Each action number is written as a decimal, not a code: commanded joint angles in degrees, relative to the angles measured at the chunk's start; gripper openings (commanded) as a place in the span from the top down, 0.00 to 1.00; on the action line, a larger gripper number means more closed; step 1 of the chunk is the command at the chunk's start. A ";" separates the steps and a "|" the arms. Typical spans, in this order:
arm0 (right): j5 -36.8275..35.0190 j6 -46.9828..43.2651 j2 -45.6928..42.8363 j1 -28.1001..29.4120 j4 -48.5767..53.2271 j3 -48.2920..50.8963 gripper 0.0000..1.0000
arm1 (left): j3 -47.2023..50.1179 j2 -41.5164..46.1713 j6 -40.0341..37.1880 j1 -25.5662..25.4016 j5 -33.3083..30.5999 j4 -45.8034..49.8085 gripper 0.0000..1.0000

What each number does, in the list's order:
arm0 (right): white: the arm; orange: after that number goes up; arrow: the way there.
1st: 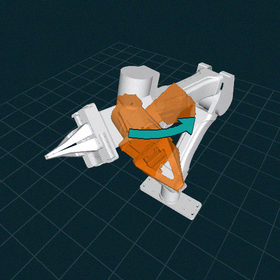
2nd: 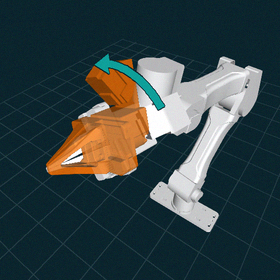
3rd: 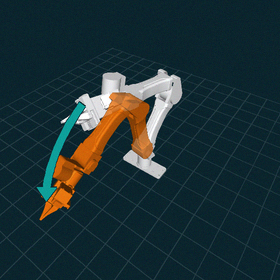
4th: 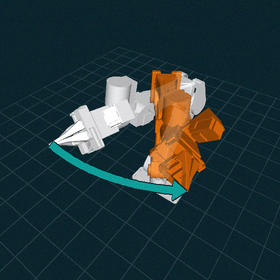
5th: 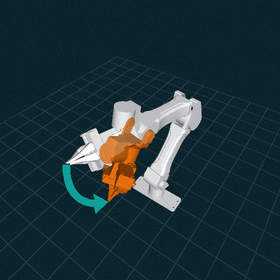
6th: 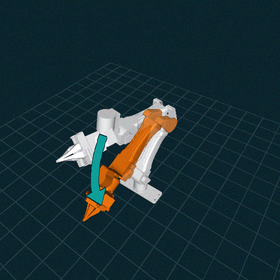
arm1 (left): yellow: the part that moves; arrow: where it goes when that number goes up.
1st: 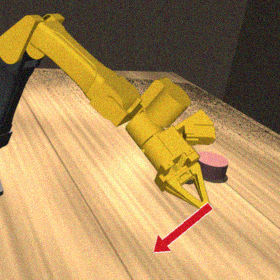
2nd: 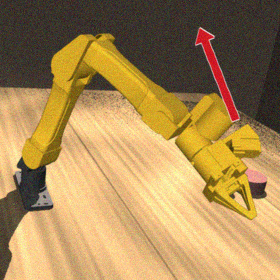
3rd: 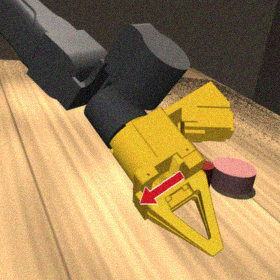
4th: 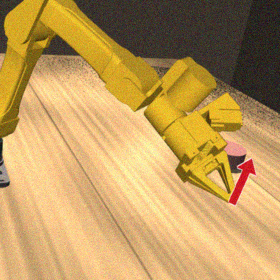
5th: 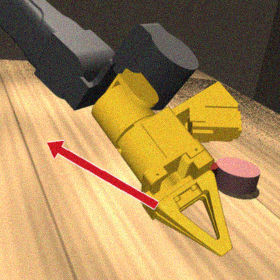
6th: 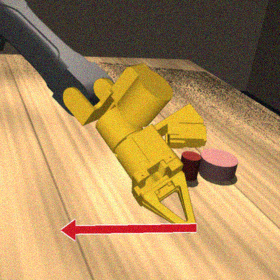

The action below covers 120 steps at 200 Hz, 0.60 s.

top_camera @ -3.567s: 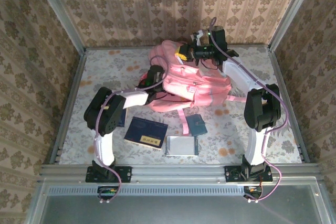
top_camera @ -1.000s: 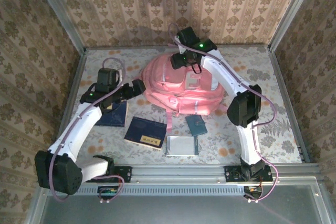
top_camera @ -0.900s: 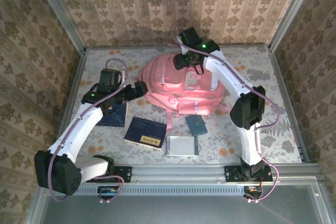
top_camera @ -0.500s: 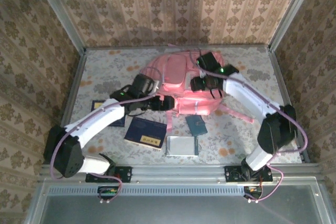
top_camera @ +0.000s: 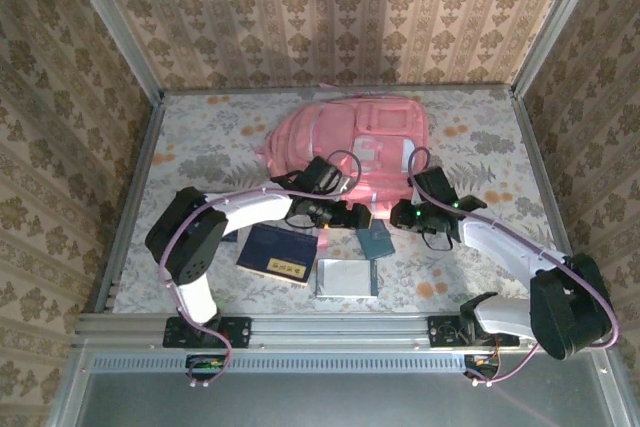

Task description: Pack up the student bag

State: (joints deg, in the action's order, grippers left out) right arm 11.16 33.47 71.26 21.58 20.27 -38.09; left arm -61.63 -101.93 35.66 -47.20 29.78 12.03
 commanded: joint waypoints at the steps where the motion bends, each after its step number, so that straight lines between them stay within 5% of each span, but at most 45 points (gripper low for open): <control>1: 3.61 0.89 1.64 -0.14 -5.68 2.89 0.80 | -2.56 -0.90 -0.14 0.09 3.60 -0.84 0.09; 58: 7.30 1.12 4.70 0.07 -10.25 6.12 0.85 | -2.90 -3.57 -0.57 0.09 6.56 -0.05 0.09; 120: 2.72 0.07 -3.53 0.95 -5.07 9.29 0.86 | -2.25 -3.63 -3.46 -0.25 6.61 3.98 0.09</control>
State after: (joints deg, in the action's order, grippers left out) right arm 15.62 34.28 71.26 21.87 12.84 -29.85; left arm -63.57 -105.80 34.48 -47.20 34.98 13.43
